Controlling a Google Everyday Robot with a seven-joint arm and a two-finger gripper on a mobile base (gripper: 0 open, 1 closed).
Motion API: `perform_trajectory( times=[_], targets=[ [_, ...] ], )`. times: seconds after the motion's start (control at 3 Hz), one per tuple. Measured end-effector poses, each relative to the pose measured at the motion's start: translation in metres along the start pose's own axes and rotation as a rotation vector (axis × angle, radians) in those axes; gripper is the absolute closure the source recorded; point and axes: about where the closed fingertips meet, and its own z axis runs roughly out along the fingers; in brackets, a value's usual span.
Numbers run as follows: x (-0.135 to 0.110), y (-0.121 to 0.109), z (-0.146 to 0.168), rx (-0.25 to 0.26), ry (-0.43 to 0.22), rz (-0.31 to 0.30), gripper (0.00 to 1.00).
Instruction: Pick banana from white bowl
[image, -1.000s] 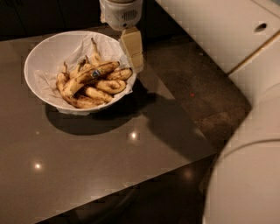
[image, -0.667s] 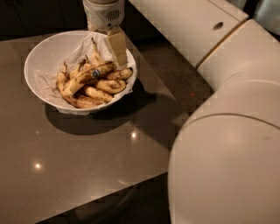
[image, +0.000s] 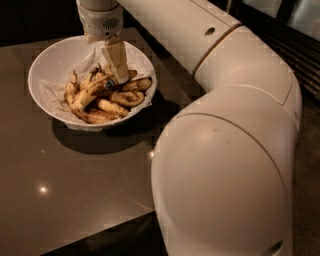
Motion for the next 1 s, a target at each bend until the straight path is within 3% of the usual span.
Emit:
perform_trajectory(
  times=[0.33,1.0],
  targets=[
    [-0.007,0.001,0.009,-0.022,-0.042,0.024,0.18],
    [-0.02,0.013,0.026,-0.081,-0.125,0.092,0.36]
  ],
)
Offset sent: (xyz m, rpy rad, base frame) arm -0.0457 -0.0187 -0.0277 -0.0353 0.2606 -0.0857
